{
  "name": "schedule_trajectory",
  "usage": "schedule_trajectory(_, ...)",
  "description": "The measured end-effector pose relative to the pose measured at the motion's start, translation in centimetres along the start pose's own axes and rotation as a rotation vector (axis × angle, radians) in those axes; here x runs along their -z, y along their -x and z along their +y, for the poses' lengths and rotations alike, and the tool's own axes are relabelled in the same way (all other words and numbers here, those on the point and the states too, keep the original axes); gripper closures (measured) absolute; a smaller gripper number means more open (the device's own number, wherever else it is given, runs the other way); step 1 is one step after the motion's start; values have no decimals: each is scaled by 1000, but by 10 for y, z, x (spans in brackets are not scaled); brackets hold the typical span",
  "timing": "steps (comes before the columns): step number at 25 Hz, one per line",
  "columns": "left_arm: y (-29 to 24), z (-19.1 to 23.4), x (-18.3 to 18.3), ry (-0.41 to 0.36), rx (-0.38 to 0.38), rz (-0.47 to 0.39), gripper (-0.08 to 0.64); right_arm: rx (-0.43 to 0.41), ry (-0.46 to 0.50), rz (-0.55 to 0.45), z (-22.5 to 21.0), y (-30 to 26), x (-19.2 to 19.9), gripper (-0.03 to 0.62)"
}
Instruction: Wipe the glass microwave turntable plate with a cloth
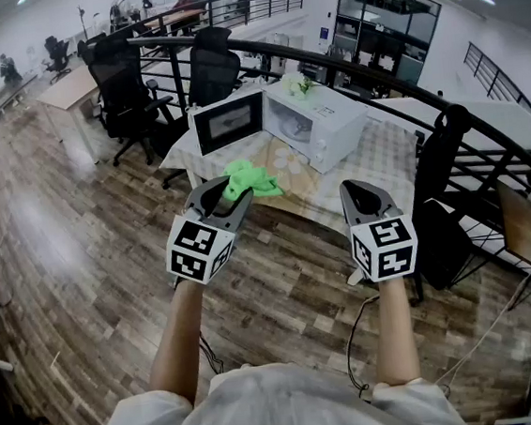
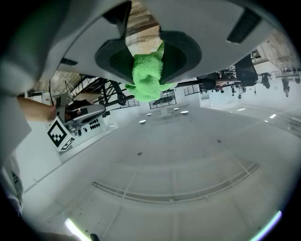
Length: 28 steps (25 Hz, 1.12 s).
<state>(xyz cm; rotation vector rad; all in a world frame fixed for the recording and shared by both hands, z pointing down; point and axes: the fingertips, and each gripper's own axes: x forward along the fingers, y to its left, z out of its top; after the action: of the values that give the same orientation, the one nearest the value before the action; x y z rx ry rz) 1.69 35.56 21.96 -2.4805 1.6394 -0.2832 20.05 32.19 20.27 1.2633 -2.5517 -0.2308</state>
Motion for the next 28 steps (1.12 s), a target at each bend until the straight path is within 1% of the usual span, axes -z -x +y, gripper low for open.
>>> schedule_trajectory(3,3,17,5,5,-1,-1,402,28,-18,-11,2,-10,-2,578)
schedule_trajectory(6,5,35,11,13,0,-15,403,57,-29,5,6,-24,1,578)
schedule_trajectory(8,4,46,15,0,-7,-26,412,36,-43,12,13,-33,1,578)
schedule_trajectory(11,-7,64,23,-58,-17,-17,420,0,-85,-1,22,-49,-2,580)
schedule_trajectory(12,-13,69,26,-57,-13,-12,420,-3,-89,-3,22,-56,-2,580)
schedule_trajectory(14,-28,80,31,-21,2,-21,420,-5,-85,-5,19,-71,-1,580)
schedule_trajectory(17,-62,100,38,15,-1,-35,420,4,-78,-17,2,-100,1,580)
schedule_trajectory(20,-106,118,50,14,-23,-21,420,30,-68,-35,-27,-135,5,579)
schedule_trajectory(22,-141,131,54,24,-12,-15,420,41,-71,-50,-52,-166,6,578)
schedule_trajectory(24,-179,146,55,39,7,-12,419,20,-95,-69,-76,-201,6,578)
schedule_trajectory(26,-217,160,57,20,5,-4,416,-6,-112,-84,-98,-238,7,578)
schedule_trajectory(28,-253,169,54,-11,-9,0,416,-26,-101,-91,-124,-269,7,578)
